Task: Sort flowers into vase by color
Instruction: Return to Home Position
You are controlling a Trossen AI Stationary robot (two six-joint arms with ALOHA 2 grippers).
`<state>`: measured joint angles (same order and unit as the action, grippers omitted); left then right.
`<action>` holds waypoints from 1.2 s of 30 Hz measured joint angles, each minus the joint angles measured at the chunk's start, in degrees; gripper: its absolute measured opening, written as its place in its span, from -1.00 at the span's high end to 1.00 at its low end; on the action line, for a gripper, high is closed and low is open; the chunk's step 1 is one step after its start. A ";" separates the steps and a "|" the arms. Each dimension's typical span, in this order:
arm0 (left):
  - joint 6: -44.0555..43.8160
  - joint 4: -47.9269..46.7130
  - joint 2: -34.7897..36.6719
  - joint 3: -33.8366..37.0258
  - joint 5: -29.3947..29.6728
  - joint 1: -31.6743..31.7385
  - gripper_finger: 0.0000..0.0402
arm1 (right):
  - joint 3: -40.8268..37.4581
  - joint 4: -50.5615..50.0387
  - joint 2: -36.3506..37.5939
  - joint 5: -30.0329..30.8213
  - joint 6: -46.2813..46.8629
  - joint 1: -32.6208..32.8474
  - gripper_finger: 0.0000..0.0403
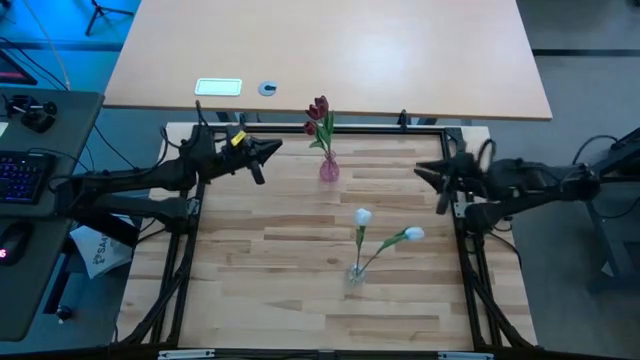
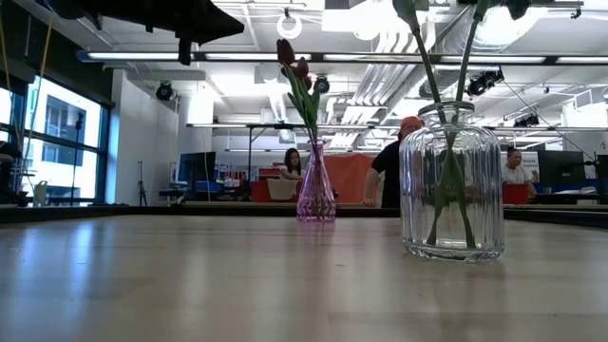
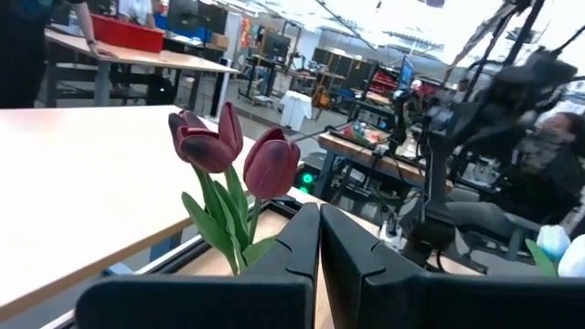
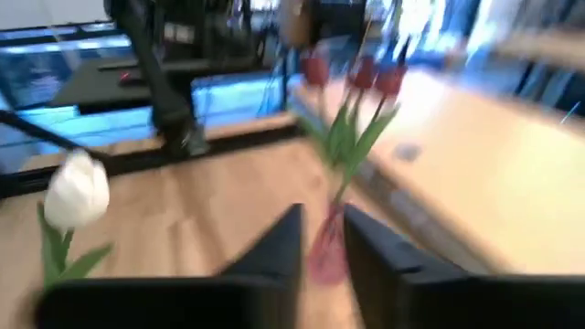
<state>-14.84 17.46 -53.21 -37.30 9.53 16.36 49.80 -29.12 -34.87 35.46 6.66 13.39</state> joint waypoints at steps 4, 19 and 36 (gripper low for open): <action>-0.46 0.17 -0.40 0.00 -5.57 3.55 1.00 | -8.74 3.31 -0.04 -14.60 6.55 -8.35 0.91; -13.97 30.03 -0.95 24.27 -10.23 5.16 1.00 | -24.25 38.02 -5.21 -47.53 11.08 -33.75 0.99; -15.33 23.05 13.84 36.47 -3.95 2.03 1.00 | -19.01 35.97 -5.97 -53.08 14.41 -36.64 1.00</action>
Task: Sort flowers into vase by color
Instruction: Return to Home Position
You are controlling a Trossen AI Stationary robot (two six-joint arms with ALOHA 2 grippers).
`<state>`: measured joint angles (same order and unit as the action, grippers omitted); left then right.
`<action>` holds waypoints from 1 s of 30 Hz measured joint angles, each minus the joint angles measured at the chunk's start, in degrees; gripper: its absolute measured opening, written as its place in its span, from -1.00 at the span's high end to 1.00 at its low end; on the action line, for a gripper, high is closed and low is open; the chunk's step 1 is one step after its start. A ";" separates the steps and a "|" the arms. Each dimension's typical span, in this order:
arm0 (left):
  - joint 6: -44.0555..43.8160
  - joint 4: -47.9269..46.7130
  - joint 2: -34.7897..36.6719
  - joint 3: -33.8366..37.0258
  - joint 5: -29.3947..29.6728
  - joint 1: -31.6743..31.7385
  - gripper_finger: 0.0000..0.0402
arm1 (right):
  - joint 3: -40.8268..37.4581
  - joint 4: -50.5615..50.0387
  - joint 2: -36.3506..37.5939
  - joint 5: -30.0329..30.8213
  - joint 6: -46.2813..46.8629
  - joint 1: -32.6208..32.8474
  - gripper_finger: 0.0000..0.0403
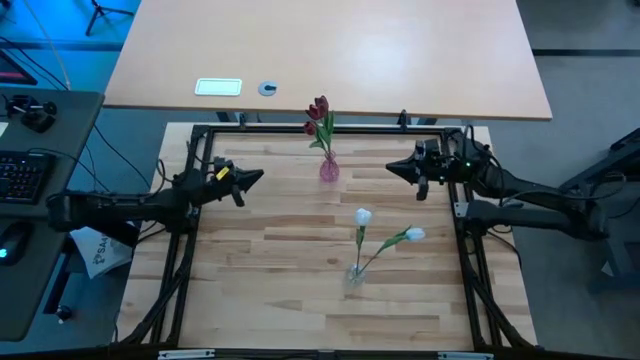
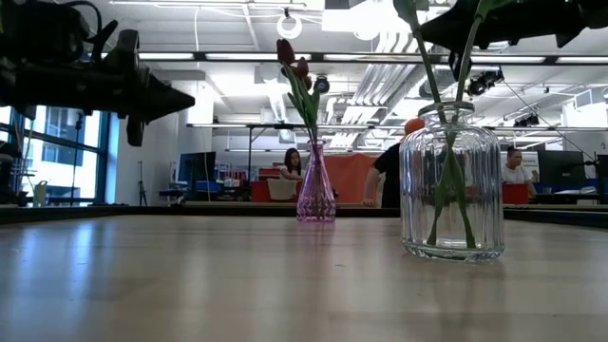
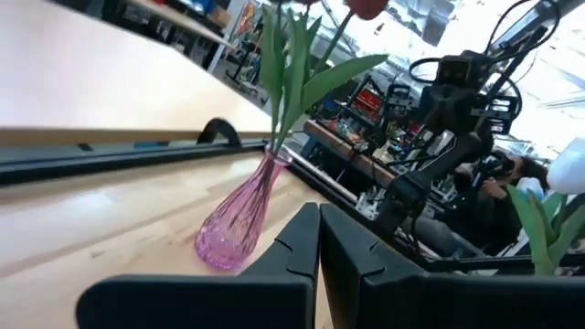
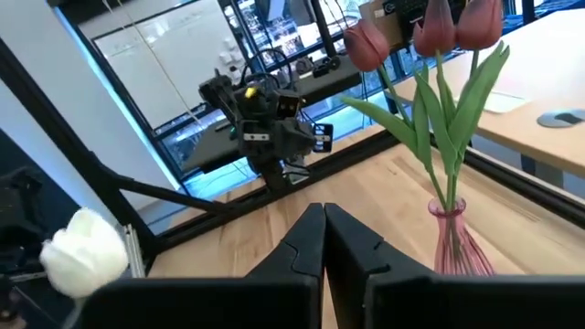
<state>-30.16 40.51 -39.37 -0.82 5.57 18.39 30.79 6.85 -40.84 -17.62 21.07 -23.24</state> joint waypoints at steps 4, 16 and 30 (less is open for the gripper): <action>0.24 -3.34 2.77 0.05 1.73 -0.77 1.00 | -0.02 -4.37 3.49 -0.47 0.10 0.03 1.00; -1.13 -3.41 3.30 0.03 1.74 -1.24 1.00 | -17.88 12.32 12.91 3.39 9.62 9.71 1.00; -1.15 -3.41 3.30 0.03 1.65 -1.24 1.00 | -28.09 20.97 18.67 9.07 7.46 20.28 1.00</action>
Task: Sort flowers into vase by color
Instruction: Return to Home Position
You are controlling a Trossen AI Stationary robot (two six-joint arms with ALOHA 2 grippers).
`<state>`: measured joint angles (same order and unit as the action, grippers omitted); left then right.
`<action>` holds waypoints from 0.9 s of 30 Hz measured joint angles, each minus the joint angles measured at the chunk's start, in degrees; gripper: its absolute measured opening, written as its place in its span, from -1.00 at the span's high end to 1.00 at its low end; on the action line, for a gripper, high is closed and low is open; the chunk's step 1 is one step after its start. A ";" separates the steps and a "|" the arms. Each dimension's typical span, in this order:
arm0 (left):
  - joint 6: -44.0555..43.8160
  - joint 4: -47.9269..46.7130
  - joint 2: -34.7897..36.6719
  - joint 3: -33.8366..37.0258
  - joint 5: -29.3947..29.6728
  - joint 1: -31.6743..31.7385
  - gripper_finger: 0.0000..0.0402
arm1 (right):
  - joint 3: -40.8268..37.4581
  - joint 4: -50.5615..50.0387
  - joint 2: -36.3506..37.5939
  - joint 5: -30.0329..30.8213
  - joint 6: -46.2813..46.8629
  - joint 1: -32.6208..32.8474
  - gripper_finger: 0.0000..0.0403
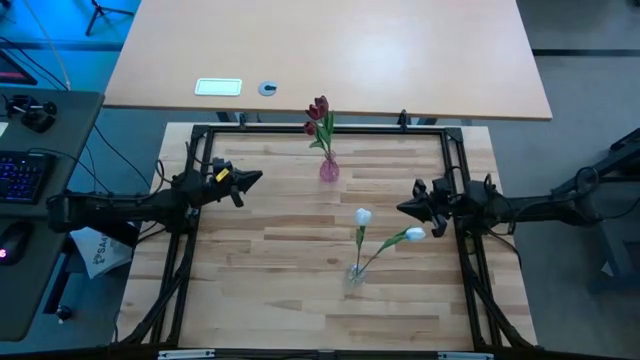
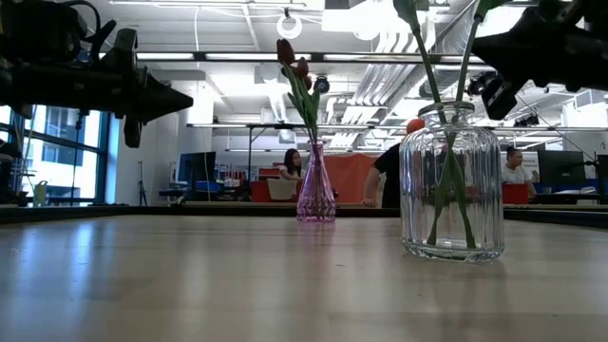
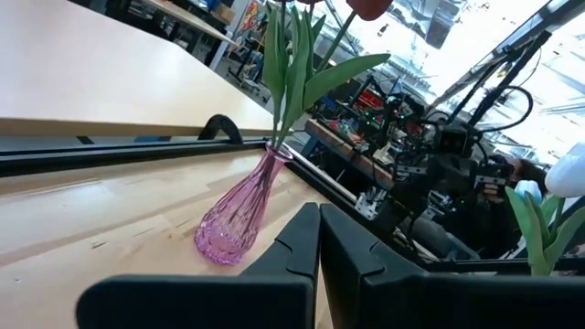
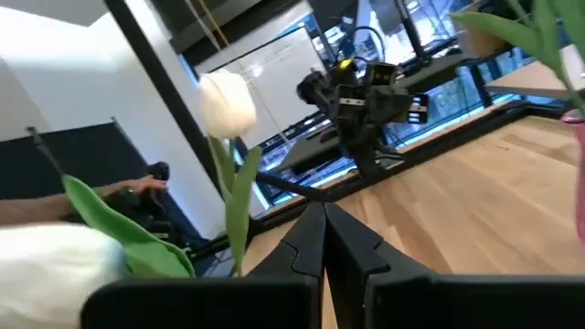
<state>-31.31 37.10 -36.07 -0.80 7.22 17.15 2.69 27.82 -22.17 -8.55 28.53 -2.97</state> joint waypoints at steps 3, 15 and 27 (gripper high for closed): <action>0.00 -0.79 0.80 0.00 0.00 0.00 1.00 | -2.01 -0.21 1.27 2.34 -0.91 0.91 1.00; -0.02 -12.86 18.49 -0.04 0.00 0.00 1.00 | -2.11 -4.98 1.98 3.96 -9.03 2.74 1.00; -0.06 -35.29 35.42 -0.02 -1.44 0.02 1.00 | -2.13 -16.47 1.96 3.90 -9.12 2.71 1.00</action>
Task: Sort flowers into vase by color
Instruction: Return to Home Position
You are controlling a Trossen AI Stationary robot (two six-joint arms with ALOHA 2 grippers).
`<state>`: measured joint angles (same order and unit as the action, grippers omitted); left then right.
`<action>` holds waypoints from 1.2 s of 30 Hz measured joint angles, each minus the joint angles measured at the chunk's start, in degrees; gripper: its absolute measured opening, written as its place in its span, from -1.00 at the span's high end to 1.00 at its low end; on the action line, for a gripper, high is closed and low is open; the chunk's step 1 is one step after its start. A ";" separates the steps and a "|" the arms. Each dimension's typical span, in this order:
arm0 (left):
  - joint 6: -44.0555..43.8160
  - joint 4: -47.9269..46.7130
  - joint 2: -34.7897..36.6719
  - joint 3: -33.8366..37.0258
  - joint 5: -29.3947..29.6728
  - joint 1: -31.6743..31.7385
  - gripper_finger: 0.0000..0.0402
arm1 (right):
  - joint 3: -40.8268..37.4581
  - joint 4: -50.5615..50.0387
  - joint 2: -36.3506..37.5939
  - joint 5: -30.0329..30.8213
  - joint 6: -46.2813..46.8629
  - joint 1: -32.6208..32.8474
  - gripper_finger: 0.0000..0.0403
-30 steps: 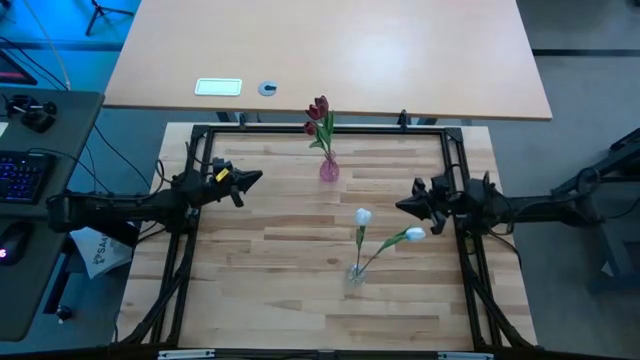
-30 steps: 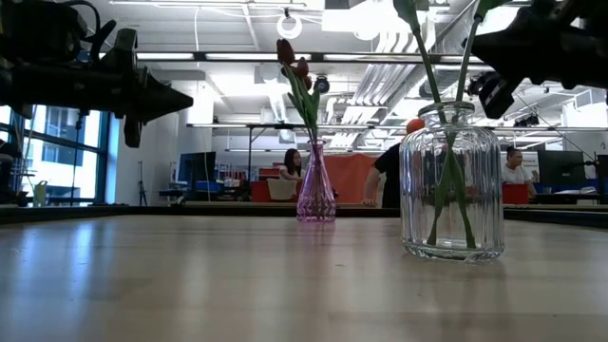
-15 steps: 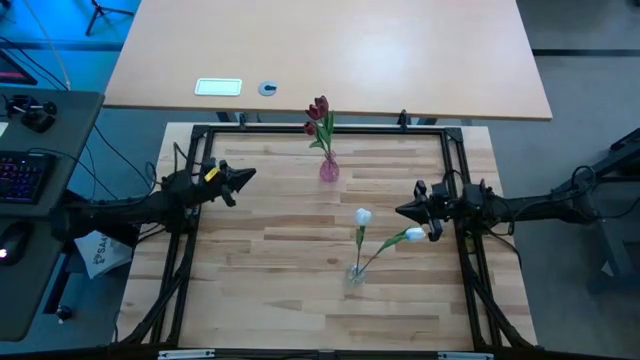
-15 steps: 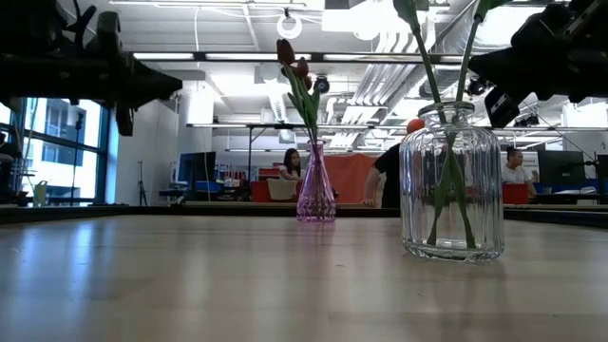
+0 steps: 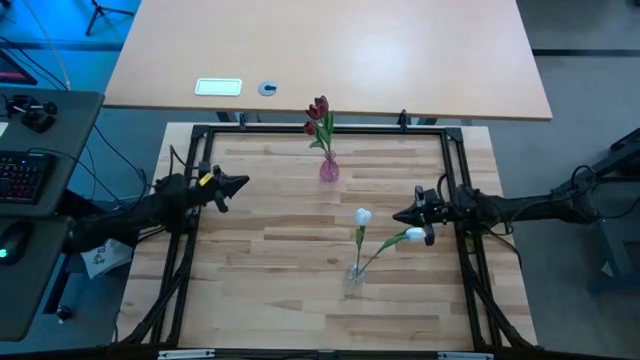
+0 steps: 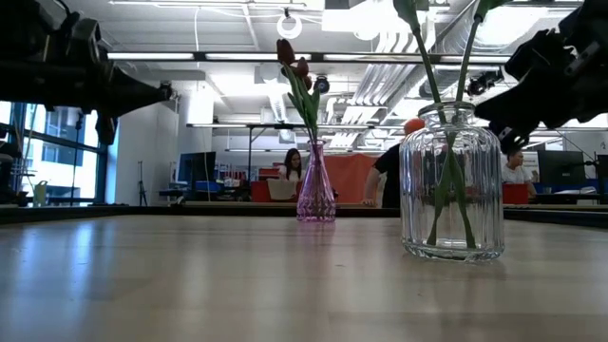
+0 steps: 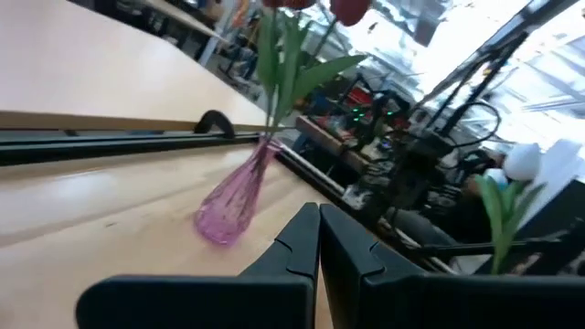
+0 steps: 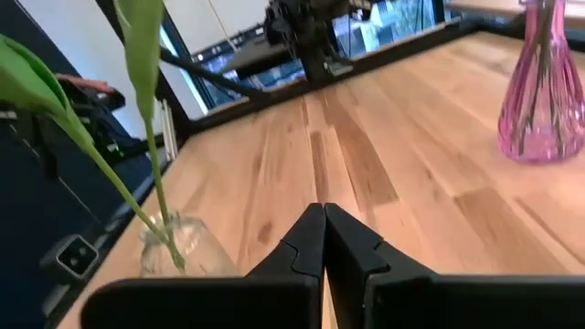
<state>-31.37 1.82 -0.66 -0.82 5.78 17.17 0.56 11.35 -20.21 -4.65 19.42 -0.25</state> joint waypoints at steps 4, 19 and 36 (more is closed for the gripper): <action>0.02 -1.00 0.40 0.04 -1.05 -0.07 1.00 | 0.00 -2.03 0.00 -0.02 -0.02 0.00 1.00; 0.04 -0.71 0.46 0.04 -1.10 -3.24 1.00 | 0.00 -9.66 20.23 0.16 0.00 0.31 1.00; 0.04 -0.64 0.47 0.09 -1.31 -10.27 1.00 | 0.00 -9.85 20.22 0.18 0.00 2.56 1.00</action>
<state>-31.33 1.17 -0.19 -0.73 4.47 6.90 0.56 1.49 0.01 -4.47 19.42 2.31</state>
